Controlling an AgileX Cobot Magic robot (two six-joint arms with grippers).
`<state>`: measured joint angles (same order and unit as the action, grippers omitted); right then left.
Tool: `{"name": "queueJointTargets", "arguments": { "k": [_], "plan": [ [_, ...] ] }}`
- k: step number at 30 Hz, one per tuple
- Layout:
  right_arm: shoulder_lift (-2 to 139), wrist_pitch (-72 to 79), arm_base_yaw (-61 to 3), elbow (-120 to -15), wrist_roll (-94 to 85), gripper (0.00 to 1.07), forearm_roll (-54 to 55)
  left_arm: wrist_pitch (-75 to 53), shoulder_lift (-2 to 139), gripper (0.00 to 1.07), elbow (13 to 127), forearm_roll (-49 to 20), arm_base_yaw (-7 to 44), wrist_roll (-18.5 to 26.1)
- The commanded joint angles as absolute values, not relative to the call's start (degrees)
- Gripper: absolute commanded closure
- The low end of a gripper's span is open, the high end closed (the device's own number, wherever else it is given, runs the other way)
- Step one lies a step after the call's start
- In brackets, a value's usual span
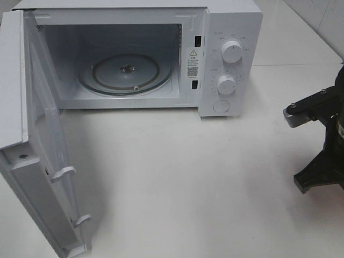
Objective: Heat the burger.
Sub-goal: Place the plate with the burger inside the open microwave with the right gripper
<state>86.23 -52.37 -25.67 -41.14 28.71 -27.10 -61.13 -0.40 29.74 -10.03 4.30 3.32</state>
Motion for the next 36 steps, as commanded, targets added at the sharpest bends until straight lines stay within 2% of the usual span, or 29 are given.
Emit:
{"name": "queueJointTargets", "arguments": {
  "k": [1, 12, 20, 36],
  "plan": [
    [85.4, -55.3, -27.8, -41.0, 31.3, 1.07, -31.7, -61.2, -1.3, 0.06, 29.6, -10.1, 4.2, 3.4],
    [85.4, -56.8, -33.8, -40.7, 35.5, 1.07, -34.6, -61.2, -1.3, 0.06, 29.6, -10.1, 4.2, 3.4],
    [85.4, -56.5, -38.2, -34.8, 36.4, 1.07, -35.2, -61.2, -1.3, 0.06, 29.6, -10.1, 4.2, 3.4],
    [85.4, -56.4, -50.0, -32.0, 38.4, 1.07, -37.0, -61.2, -1.3, 0.06, 29.6, -10.1, 4.2, 3.4]
  ]
}}
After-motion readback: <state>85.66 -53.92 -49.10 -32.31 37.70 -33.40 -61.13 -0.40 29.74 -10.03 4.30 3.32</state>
